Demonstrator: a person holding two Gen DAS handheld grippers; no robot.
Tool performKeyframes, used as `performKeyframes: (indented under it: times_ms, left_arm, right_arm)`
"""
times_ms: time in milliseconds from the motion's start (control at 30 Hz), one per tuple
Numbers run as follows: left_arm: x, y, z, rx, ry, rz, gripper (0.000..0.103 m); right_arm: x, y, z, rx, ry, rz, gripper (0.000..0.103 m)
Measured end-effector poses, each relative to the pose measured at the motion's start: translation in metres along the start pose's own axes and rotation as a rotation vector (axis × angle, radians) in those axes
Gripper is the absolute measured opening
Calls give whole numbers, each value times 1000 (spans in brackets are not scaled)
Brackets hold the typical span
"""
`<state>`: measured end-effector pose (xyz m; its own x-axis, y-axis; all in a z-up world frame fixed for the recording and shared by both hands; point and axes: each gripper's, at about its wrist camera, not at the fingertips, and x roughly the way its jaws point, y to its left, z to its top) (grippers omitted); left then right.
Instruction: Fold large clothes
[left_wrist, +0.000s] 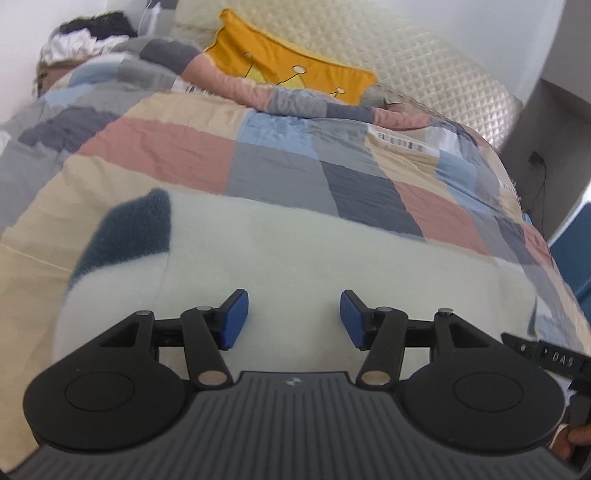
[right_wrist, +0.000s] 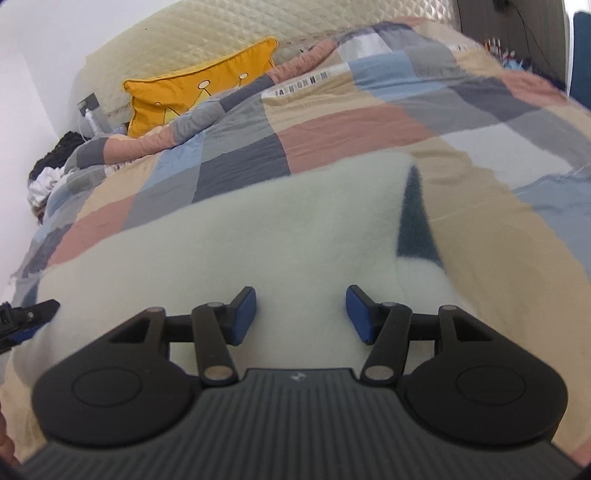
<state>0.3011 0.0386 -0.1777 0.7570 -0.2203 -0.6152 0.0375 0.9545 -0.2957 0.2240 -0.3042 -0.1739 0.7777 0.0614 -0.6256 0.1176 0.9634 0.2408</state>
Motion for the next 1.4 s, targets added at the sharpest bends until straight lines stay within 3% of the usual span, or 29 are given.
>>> performKeyframes:
  times_ms: [433,633,833,1033,1167,1300,1400]
  left_arm:
    - [-15,-25,-17,148,5,33,63]
    - [5,-17,-15,110,52,11,64]
    - [26,-10,-11,53,57,11,67]
    - [-3,3,-13,-69,27,-52,66]
    - [-36,14,-22,-198,33,-159,66]
    - [-36,34,-46,-342,177,-219,66]
    - [-24,52,-52,-465,242,-211,68]
  right_arm:
    - [-26,38,-16,-142,-26,137,58]
    - [5,42,-16,-136,43,156,59]
    - [19,44,-19,-162,49,158,61]
    - [15,40,-23,-146,45,169,61]
    - [14,39,-22,-131,48,174,61]
    - [11,36,-22,-110,57,179,61]
    - [8,35,-23,-97,69,179,61]
